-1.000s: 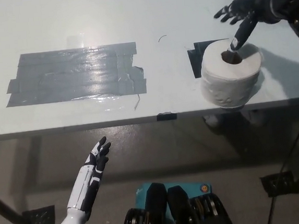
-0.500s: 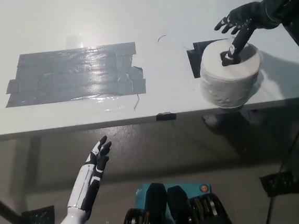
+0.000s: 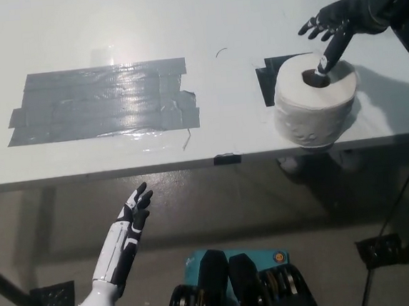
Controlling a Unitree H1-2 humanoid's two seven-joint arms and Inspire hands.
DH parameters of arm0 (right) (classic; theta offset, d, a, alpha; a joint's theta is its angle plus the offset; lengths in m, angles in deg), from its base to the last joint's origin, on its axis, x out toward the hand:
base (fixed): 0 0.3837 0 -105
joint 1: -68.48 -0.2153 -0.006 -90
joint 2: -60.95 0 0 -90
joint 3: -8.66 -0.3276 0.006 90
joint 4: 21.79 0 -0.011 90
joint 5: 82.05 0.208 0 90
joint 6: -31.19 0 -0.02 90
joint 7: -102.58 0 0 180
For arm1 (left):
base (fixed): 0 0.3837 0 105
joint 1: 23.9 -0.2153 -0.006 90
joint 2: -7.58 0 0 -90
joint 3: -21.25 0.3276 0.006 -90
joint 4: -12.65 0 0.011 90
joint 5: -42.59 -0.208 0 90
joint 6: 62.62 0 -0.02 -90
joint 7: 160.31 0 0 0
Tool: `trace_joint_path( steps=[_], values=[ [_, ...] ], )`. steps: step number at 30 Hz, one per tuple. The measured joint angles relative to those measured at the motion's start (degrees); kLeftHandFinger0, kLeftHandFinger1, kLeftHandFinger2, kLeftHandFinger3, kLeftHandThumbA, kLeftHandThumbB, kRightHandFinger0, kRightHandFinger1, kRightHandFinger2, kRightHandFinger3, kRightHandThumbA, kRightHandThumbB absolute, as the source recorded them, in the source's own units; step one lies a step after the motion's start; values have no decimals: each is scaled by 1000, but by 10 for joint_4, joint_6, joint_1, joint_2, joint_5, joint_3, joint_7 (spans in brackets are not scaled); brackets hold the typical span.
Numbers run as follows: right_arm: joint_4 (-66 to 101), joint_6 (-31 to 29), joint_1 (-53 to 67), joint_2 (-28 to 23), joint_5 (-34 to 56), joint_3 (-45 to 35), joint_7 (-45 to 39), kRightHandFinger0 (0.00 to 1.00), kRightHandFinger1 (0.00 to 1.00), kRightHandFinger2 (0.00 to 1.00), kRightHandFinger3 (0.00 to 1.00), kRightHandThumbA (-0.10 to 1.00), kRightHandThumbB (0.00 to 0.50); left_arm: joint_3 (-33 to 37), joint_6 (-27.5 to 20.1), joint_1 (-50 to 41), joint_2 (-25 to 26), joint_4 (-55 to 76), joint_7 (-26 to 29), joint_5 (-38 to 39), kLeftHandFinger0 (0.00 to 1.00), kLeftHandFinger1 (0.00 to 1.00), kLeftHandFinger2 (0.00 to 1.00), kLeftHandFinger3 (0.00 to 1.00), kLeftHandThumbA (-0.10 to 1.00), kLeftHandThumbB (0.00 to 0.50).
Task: A toilet paper roll is kept on the black spot on the desk infront of the robot and the robot inserts its right thumb into the hole in the centre to grab the roll. Then it passes the roll to a person.
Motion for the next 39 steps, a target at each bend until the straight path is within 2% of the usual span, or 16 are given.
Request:
trace_joint_path(
  steps=[4, 5, 7, 8, 17, 21, 28, 32, 36, 39],
  values=[
    [-1, 1, -10, -2, -2, -4, -2, 1000, 1000, 1000, 1000, 1000, 397, 0, 0, 1, 0, 0, 0, -1, 1000, 1000, 1000, 1000, 1000, 111],
    [-1, 1, -11, -2, -3, -4, -2, 1000, 1000, 1000, 1000, 1000, 396, 0, 0, 1, 0, 0, 0, -1, 1000, 1000, 1000, 1000, 1000, 113],
    [-1, 0, -14, -3, -3, -4, -4, 1000, 1000, 1000, 1000, 1000, 354, 0, 0, 1, 0, 0, 0, -1, 1000, 1000, 1000, 1000, 1000, 119],
    [-1, 0, -14, -3, -3, -4, -5, 1000, 1000, 1000, 1000, 1000, 349, 0, 0, 2, 0, 0, 0, -1, 1000, 1000, 1000, 1000, 1000, 118],
    [-2, -2, -13, -3, -7, -10, -5, 1000, 1000, 1000, 1000, 1000, 369, 0, 0, 2, 0, 0, 0, -2, 1000, 1000, 1000, 1000, 1000, 115],
    [-7, -8, -12, -3, -13, -10, -3, 1000, 1000, 1000, 1000, 1000, 339, 0, 0, 2, 0, 0, 0, -2, 1000, 1000, 1000, 1000, 1000, 118],
    [-10, -16, 4, 1, -25, -11, 18, 1000, 1000, 1000, 1000, 1000, 330, 0, 0, 3, 0, 0, -1, -2, 1000, 1000, 1000, 1000, 1000, 123],
    [-11, -21, 12, 5, -34, -10, 31, 1000, 1000, 1000, 1000, 1000, 354, 0, 0, 4, 0, 0, -1, -2, 1000, 1000, 1000, 1000, 1000, 119],
    [-11, -22, 17, 9, -40, -10, 38, 1000, 1000, 1000, 1000, 1000, 340, 0, 0, 5, 0, 0, -1, -2, 1000, 1000, 1000, 1000, 1000, 123],
    [-10, -22, 17, 11, -42, -10, 45, 1000, 1000, 1000, 1000, 1000, 352, 0, 0, 6, 0, 0, -1, -2, 1000, 1000, 1000, 1000, 1000, 128]
  ],
)
